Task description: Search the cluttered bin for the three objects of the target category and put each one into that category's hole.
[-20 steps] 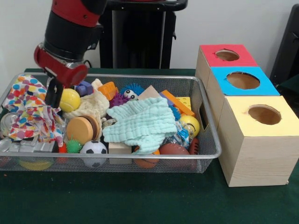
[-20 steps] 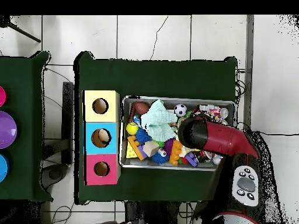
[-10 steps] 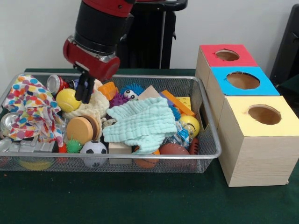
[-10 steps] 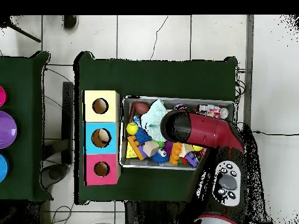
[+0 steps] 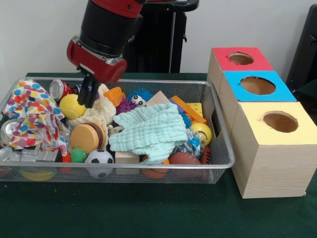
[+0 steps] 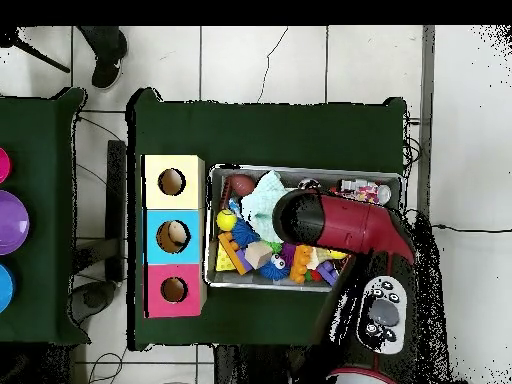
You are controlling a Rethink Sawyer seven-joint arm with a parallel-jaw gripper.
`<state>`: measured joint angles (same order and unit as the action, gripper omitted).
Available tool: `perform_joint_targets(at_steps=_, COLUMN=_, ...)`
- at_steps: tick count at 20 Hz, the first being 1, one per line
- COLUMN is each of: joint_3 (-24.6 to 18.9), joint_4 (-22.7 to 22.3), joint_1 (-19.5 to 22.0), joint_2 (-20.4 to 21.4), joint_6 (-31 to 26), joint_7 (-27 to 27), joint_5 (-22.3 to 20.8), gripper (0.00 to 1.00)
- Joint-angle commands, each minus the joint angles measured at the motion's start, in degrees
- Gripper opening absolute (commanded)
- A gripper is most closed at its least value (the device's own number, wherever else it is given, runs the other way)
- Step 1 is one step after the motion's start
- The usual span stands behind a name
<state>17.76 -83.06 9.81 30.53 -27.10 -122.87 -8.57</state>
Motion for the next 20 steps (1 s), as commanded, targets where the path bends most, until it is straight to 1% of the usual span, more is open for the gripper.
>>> perform_joint_targets(at_steps=1, joint_3=4.1, joint_4=0.6, joint_1=1.2, joint_2=-4.5, joint_6=-6.2, joint_7=-3.6, joint_5=-3.9, gripper=0.00)
perform_joint_targets(at_steps=3, joint_3=4.6, joint_4=0.7, joint_1=1.5, joint_2=-5.3, joint_6=-4.9, joint_7=-3.6, joint_5=-3.8, gripper=0.00)
perform_joint_targets(at_steps=7, joint_3=5.8, joint_4=1.3, joint_1=1.8, joint_2=-5.8, joint_6=-4.4, joint_7=-2.4, joint_5=-4.1, gripper=0.00)
perform_joint_targets(at_steps=10, joint_3=6.0, joint_4=0.6, joint_1=2.1, joint_2=-5.8, joint_6=-3.2, joint_7=-2.9, joint_5=-3.7, gripper=0.00)
perform_joint_targets(at_steps=11, joint_3=6.1, joint_4=0.4, joint_1=2.2, joint_2=-5.9, joint_6=-2.8, joint_7=-3.1, joint_5=-3.5, gripper=1.00)
perform_joint_targets(at_steps=14, joint_3=5.9, joint_4=-1.0, joint_1=2.8, joint_2=-5.8, joint_6=-0.2, joint_7=-3.7, joint_5=-3.6, gripper=1.00)
perform_joint_targets(at_steps=17, joint_3=7.8, joint_4=-2.1, joint_1=1.5, joint_2=-6.9, joint_6=2.2, joint_7=-7.3, joint_5=-3.1, gripper=1.00)
perform_joint_targets(at_steps=19, joint_3=9.2, joint_4=-2.6, joint_1=0.6, joint_2=-7.5, joint_6=4.2, joint_7=-8.5, joint_5=-3.7, gripper=1.00)
perform_joint_targets(at_steps=20, joint_3=9.2, joint_4=-2.9, joint_1=0.8, joint_2=-7.7, joint_6=4.5, joint_7=-8.4, joint_5=-3.5, gripper=1.00)
